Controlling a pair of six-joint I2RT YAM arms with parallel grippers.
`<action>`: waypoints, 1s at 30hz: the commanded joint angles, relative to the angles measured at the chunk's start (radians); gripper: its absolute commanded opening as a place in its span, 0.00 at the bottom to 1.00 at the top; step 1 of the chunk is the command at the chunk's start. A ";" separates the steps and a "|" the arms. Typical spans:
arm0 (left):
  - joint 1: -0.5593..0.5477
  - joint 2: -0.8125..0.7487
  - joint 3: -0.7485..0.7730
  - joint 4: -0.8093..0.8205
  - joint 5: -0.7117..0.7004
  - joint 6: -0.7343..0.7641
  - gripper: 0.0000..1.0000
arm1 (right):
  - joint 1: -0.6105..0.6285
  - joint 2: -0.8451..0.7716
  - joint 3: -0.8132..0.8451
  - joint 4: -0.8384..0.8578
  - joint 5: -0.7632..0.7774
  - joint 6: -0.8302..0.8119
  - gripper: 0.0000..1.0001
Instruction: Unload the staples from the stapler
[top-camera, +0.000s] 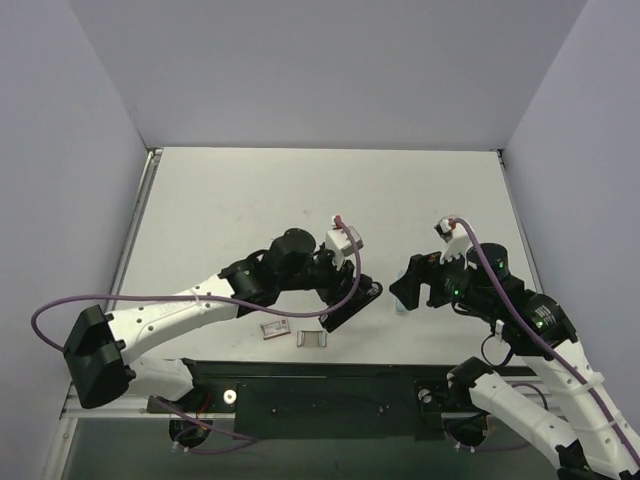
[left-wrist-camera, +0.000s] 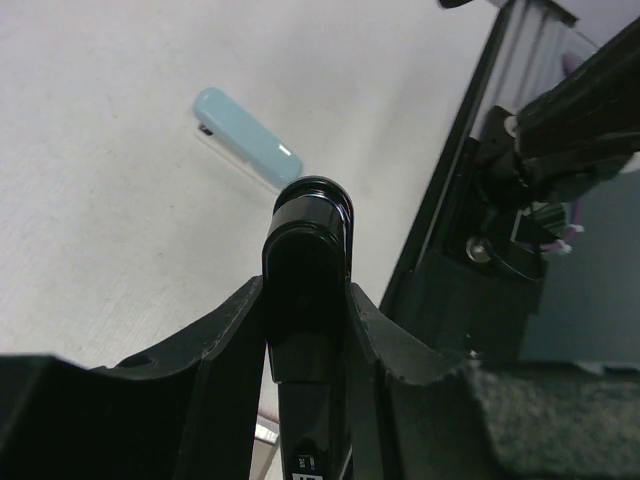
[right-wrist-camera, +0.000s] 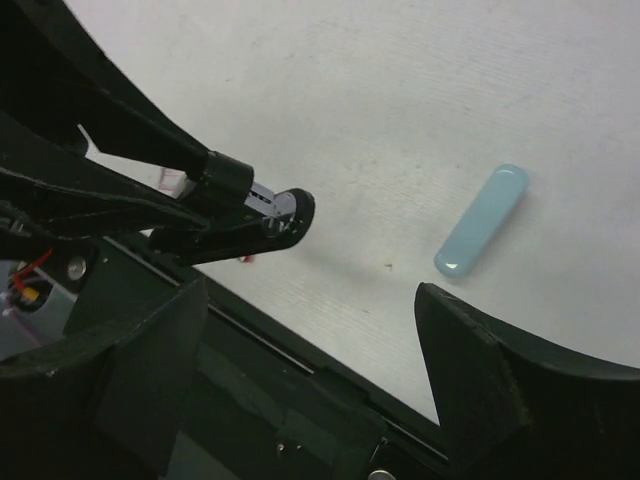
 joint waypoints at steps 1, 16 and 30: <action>-0.001 -0.108 -0.038 0.172 0.159 -0.045 0.00 | 0.057 0.034 0.071 -0.004 -0.215 -0.096 0.79; -0.002 -0.255 -0.156 0.273 0.492 -0.137 0.00 | 0.299 0.040 0.158 -0.075 -0.344 -0.293 0.75; -0.002 -0.270 -0.163 0.344 0.589 -0.190 0.00 | 0.361 0.106 0.152 -0.018 -0.384 -0.310 0.63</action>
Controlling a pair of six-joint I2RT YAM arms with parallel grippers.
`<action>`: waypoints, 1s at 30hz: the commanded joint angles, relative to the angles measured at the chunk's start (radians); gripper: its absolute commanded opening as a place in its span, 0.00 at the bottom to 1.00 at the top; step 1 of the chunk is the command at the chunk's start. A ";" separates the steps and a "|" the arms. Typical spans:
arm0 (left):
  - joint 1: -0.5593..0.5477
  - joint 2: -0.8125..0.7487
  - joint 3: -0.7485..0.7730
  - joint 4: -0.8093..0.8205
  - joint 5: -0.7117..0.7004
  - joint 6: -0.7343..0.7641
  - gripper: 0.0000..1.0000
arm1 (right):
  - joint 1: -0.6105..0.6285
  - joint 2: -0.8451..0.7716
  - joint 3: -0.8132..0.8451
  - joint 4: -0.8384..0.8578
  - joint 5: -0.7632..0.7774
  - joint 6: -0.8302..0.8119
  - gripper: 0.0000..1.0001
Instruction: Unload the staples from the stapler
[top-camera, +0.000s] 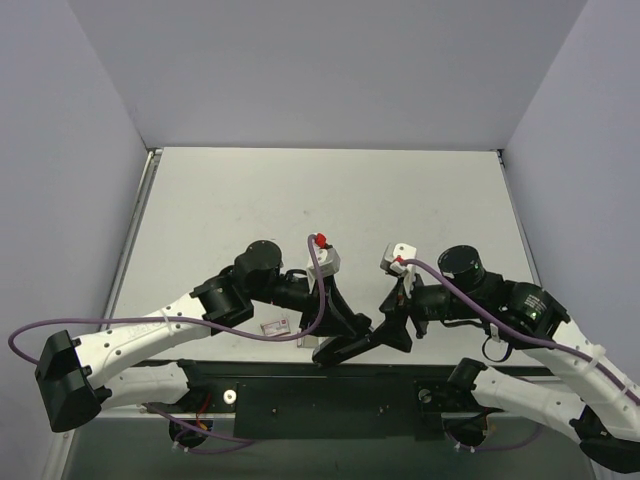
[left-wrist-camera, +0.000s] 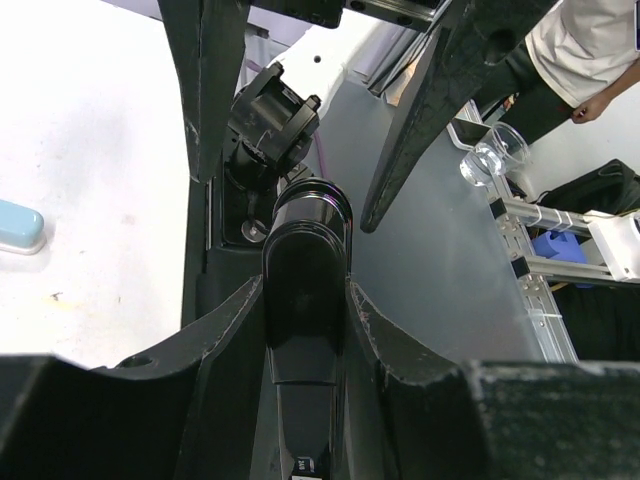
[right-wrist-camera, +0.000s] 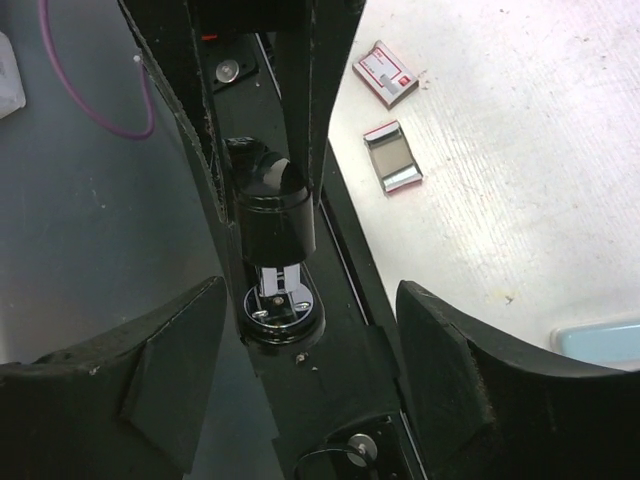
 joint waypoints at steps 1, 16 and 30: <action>-0.002 -0.033 0.022 0.105 0.045 -0.024 0.00 | 0.027 0.003 0.011 0.050 -0.037 -0.012 0.62; -0.002 -0.036 0.034 0.121 0.038 -0.039 0.00 | 0.063 -0.005 -0.021 0.101 -0.063 0.011 0.49; -0.002 -0.062 0.034 0.131 0.026 -0.045 0.00 | 0.105 0.003 -0.038 0.119 -0.052 0.019 0.34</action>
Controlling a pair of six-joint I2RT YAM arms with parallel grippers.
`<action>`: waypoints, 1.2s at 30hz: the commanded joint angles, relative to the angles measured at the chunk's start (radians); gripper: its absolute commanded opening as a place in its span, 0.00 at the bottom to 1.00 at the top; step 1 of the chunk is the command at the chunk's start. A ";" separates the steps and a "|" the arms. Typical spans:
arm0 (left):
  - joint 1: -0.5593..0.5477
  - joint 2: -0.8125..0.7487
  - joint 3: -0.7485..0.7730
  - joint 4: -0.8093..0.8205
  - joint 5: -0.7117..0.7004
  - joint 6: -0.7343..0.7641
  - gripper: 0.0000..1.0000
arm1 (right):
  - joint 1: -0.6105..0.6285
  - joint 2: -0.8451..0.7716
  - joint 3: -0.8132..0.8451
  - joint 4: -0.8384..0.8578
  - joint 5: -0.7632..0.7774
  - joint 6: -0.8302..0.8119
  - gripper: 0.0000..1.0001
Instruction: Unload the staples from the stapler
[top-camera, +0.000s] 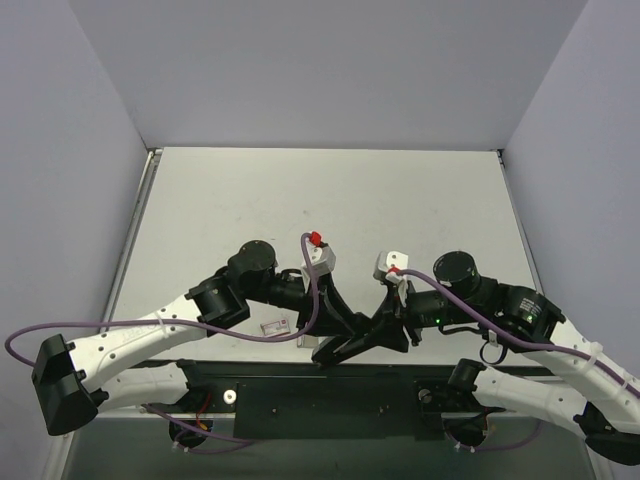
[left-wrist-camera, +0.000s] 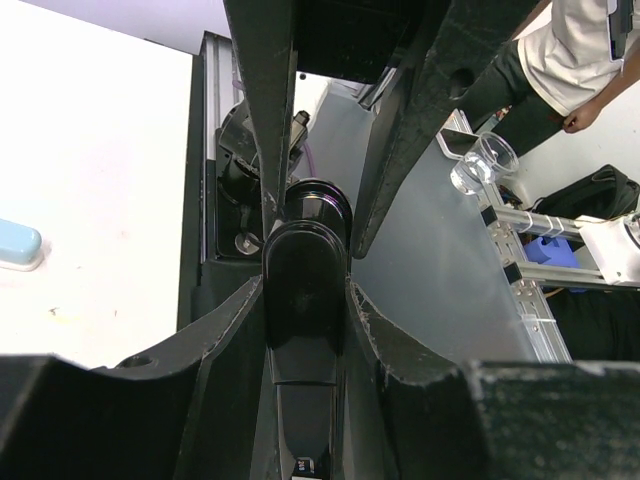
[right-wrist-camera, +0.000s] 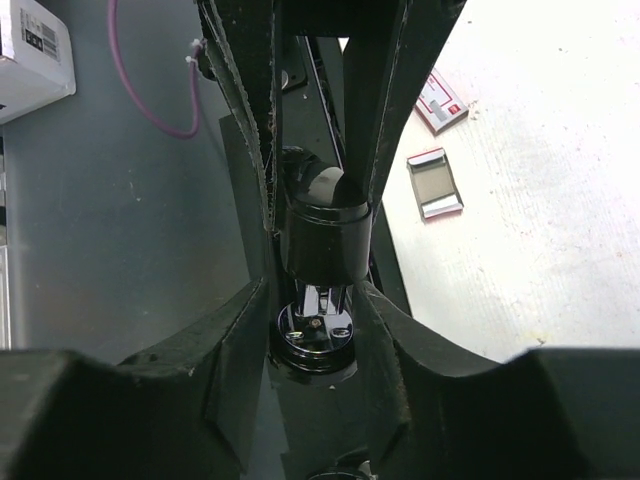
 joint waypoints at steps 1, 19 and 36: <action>-0.004 -0.036 0.037 0.113 0.015 -0.024 0.00 | 0.013 0.001 -0.013 0.043 -0.019 0.003 0.32; -0.002 -0.059 0.037 0.136 -0.011 -0.041 0.00 | 0.025 -0.085 -0.113 0.121 0.005 0.061 0.00; -0.002 -0.087 0.049 0.136 -0.051 -0.041 0.00 | 0.026 -0.183 -0.208 0.129 0.005 0.112 0.00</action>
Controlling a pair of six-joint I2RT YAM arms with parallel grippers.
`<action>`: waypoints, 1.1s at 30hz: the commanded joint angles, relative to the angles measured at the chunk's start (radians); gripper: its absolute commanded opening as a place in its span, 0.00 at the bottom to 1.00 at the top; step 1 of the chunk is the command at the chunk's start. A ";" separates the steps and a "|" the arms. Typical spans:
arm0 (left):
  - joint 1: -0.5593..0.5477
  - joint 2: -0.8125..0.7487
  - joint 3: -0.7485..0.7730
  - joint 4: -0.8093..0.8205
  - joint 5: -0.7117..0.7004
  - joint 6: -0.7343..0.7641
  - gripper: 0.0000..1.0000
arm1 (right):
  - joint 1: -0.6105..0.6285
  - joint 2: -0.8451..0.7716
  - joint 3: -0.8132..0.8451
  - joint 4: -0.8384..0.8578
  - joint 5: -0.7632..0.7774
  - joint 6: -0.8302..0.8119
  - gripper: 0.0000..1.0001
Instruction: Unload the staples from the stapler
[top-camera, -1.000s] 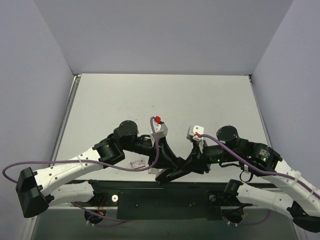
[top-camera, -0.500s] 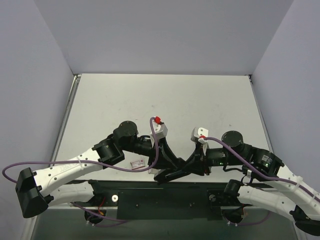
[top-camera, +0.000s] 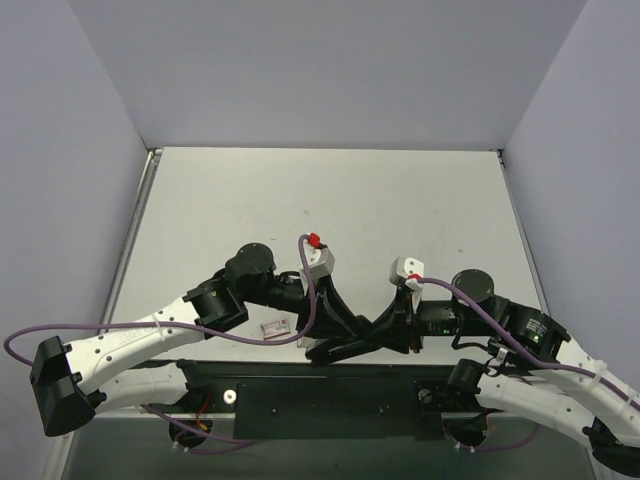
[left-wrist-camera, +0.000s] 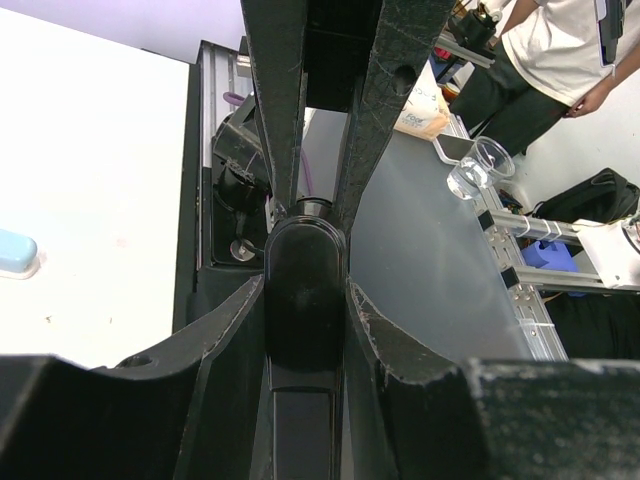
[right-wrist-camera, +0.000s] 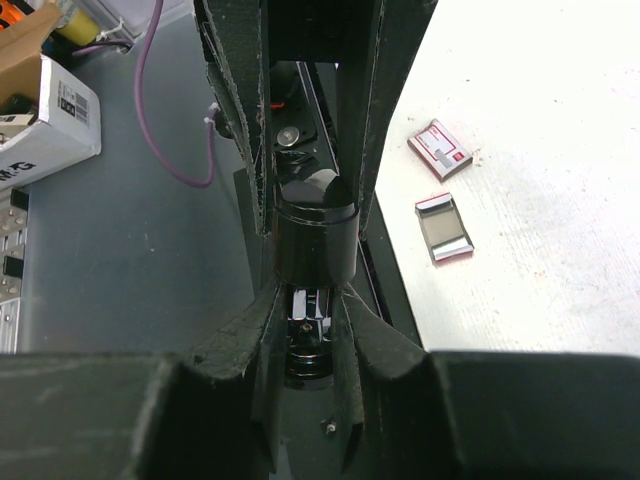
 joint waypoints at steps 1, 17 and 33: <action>0.012 -0.065 0.052 0.129 -0.031 -0.030 0.00 | 0.014 -0.029 -0.034 -0.064 -0.012 0.004 0.00; 0.012 -0.102 0.068 0.081 -0.056 -0.006 0.00 | 0.018 -0.087 -0.129 -0.006 -0.002 0.079 0.00; 0.013 -0.166 0.092 0.023 -0.157 0.019 0.00 | 0.029 -0.118 -0.215 0.060 0.008 0.147 0.00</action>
